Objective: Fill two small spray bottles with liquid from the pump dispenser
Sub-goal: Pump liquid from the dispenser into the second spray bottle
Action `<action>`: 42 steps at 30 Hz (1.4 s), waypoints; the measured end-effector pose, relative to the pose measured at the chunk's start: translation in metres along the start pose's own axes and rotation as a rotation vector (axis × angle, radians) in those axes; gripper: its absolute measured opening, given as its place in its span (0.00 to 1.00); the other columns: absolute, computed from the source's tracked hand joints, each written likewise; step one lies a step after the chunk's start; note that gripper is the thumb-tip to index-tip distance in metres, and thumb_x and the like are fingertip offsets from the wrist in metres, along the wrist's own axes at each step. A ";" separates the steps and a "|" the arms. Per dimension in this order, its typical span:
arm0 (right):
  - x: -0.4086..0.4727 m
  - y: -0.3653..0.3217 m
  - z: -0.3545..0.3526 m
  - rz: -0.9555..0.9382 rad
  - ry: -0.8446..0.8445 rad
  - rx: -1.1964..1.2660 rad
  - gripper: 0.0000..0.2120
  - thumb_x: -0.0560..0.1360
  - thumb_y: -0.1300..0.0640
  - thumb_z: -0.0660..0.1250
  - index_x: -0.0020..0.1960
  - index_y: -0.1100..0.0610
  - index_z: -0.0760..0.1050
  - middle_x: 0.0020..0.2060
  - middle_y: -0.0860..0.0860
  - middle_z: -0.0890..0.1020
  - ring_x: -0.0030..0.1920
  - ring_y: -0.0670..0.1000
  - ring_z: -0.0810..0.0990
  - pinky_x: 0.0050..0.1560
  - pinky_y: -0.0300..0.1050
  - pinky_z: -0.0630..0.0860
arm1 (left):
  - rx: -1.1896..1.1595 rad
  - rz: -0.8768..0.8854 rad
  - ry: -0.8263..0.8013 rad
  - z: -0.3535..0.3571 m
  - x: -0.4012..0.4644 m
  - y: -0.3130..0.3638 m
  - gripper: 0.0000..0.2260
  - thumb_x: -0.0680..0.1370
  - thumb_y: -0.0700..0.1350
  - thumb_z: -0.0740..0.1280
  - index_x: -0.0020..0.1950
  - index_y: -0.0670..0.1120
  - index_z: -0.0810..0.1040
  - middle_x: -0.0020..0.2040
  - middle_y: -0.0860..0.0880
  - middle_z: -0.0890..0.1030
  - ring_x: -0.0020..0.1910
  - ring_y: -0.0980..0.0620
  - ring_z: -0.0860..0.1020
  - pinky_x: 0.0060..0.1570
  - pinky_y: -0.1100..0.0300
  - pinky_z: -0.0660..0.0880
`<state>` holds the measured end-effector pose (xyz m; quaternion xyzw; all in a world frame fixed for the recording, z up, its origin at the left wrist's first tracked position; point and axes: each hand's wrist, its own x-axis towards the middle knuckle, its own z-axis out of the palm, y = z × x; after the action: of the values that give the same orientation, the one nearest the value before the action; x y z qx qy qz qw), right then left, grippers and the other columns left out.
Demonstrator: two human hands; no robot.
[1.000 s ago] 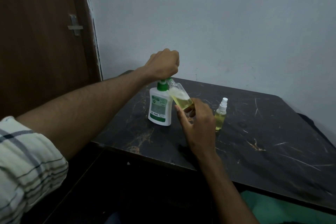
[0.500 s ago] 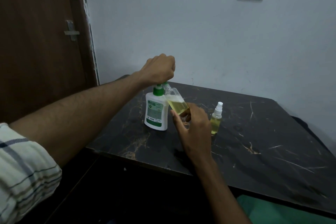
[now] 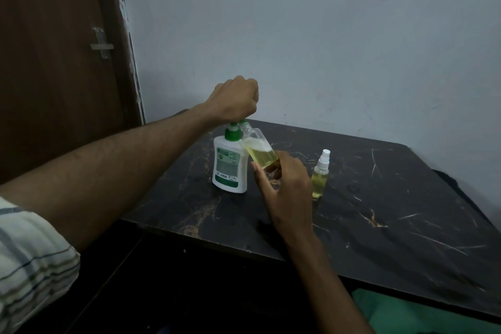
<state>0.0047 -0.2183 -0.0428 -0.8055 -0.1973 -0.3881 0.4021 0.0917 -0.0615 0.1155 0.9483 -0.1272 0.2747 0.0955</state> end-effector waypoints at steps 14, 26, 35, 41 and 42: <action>-0.001 0.001 0.001 0.014 -0.009 -0.019 0.18 0.80 0.38 0.65 0.57 0.52 0.77 0.44 0.45 0.76 0.44 0.46 0.74 0.43 0.41 0.72 | -0.009 -0.004 -0.002 0.000 -0.004 0.000 0.07 0.74 0.35 0.61 0.40 0.46 0.74 0.43 0.47 0.79 0.40 0.46 0.76 0.40 0.53 0.69; 0.000 0.002 0.002 0.015 -0.006 -0.033 0.16 0.80 0.40 0.67 0.55 0.52 0.77 0.43 0.45 0.76 0.43 0.46 0.73 0.41 0.37 0.69 | -0.019 -0.014 -0.019 0.002 -0.004 0.000 0.08 0.73 0.35 0.61 0.40 0.48 0.73 0.45 0.47 0.81 0.39 0.47 0.77 0.40 0.52 0.72; 0.000 0.001 0.002 0.017 -0.003 -0.037 0.17 0.80 0.39 0.66 0.56 0.52 0.77 0.44 0.45 0.76 0.43 0.45 0.73 0.42 0.34 0.67 | 0.005 -0.005 -0.016 0.000 -0.002 -0.001 0.10 0.72 0.34 0.61 0.37 0.48 0.71 0.41 0.48 0.79 0.38 0.47 0.76 0.39 0.53 0.69; -0.003 0.004 0.001 0.019 0.005 -0.031 0.17 0.80 0.39 0.66 0.56 0.52 0.77 0.44 0.44 0.75 0.43 0.45 0.73 0.43 0.37 0.70 | 0.035 0.013 -0.037 0.003 -0.001 0.003 0.07 0.73 0.34 0.62 0.44 0.45 0.76 0.46 0.45 0.81 0.42 0.44 0.78 0.41 0.51 0.70; -0.002 0.003 0.001 0.019 0.005 -0.030 0.17 0.80 0.39 0.67 0.56 0.52 0.77 0.44 0.44 0.75 0.44 0.45 0.73 0.43 0.37 0.69 | 0.038 0.015 -0.029 0.001 0.000 0.003 0.07 0.72 0.34 0.62 0.44 0.44 0.77 0.47 0.45 0.81 0.43 0.43 0.79 0.42 0.51 0.71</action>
<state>0.0053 -0.2193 -0.0465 -0.8122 -0.1828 -0.3894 0.3941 0.0912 -0.0649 0.1153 0.9529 -0.1303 0.2639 0.0734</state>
